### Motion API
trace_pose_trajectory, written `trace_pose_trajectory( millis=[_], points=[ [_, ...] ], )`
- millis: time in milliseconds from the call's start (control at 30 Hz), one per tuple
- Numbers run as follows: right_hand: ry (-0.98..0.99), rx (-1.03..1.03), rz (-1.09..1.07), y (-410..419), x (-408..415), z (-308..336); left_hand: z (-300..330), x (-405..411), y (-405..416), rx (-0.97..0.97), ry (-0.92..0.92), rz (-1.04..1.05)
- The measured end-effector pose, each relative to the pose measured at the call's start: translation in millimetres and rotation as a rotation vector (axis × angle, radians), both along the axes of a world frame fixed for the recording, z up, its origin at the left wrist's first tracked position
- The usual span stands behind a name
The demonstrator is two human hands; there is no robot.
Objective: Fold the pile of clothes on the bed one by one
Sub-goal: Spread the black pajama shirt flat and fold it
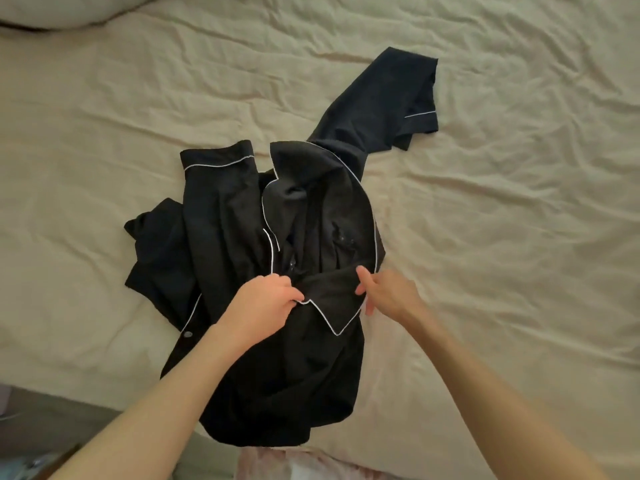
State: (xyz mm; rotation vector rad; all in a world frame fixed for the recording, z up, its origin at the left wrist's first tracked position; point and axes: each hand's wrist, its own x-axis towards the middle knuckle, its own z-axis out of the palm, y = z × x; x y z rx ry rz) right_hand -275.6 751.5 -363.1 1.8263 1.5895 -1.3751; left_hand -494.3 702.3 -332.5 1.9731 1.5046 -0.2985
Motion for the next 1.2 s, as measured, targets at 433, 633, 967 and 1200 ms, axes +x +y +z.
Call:
trace_pose_trajectory(
  millis=[433,633,967,1200],
  points=[
    [0.325,-0.086,-1.481,13.4,-17.7,-8.0,-8.9,25.7,130.6,0.079,-0.187,0.701],
    [0.689,-0.175,-1.430,-4.0,19.3,9.9,-7.4,12.7,98.4,-0.150,-0.515,1.098],
    [0.842,0.014,-1.392,5.1,5.7,66.1,79.4,-53.6,36.3,-0.379,-0.932,1.140],
    [0.951,0.127,-0.988,37.6,-33.3,190.6,174.8,-79.3,1.9,-0.210,-0.878,1.125]
  ],
)
